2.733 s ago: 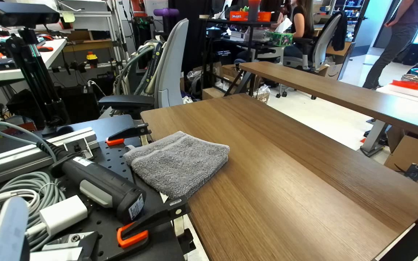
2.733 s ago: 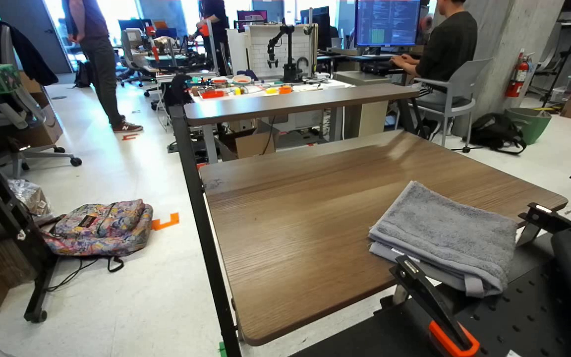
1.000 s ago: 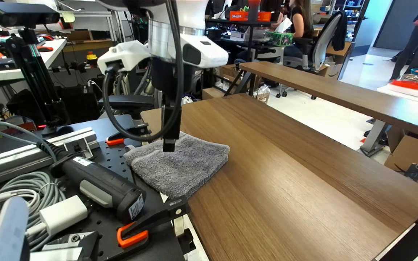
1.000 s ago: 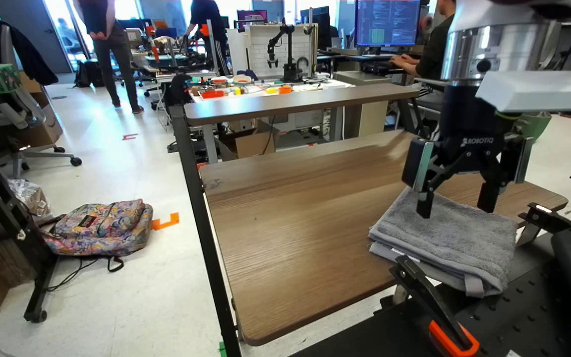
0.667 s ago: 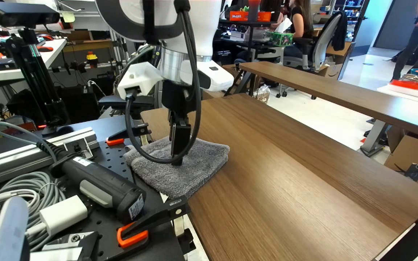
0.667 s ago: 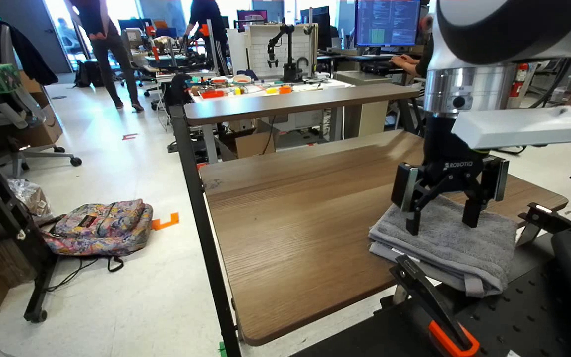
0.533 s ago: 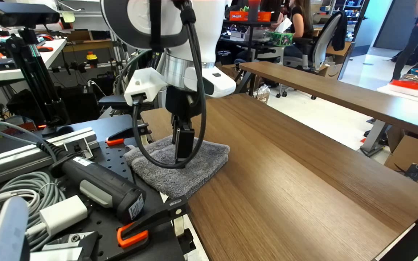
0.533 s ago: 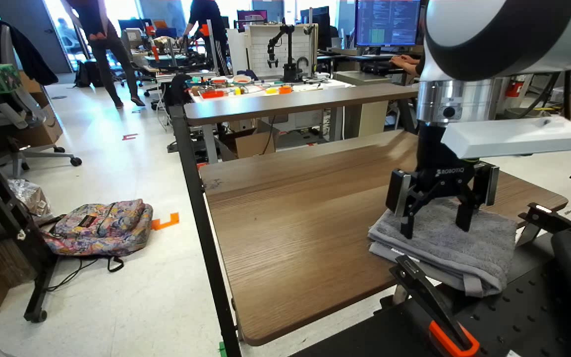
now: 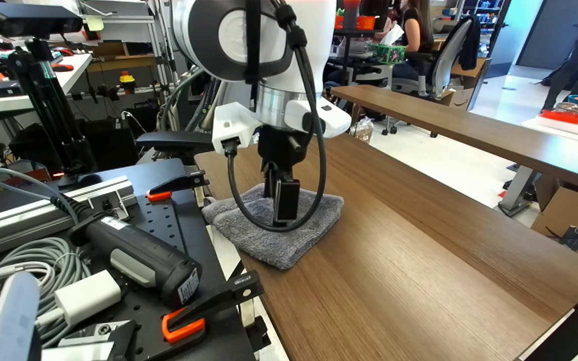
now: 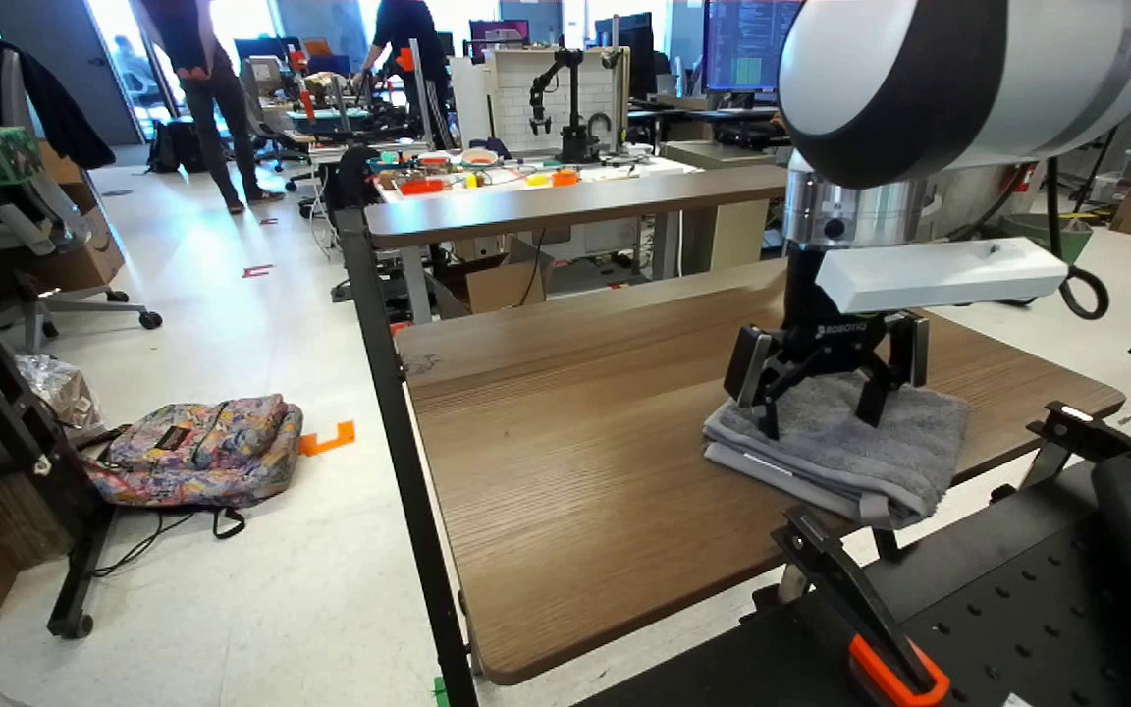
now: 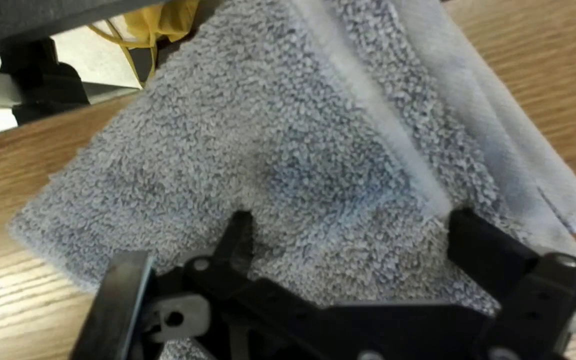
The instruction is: Move the grey towel backwards
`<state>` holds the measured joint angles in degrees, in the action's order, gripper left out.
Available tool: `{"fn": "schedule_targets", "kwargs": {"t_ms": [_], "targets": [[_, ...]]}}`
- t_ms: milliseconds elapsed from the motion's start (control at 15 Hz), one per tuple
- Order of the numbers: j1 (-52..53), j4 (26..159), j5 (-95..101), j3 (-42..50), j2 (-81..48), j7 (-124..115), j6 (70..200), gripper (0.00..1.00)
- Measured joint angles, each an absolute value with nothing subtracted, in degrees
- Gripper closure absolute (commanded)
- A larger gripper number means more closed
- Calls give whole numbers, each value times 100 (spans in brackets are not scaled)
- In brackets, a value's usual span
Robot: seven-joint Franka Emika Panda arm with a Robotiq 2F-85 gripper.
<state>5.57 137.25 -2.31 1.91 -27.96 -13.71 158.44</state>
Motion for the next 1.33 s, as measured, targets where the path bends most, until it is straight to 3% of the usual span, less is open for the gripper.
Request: {"fn": "schedule_targets", "kwargs": {"t_ms": [1333], "targets": [[648, 10356, -183, 541, -4701, -2010, 15388, 0]]}}
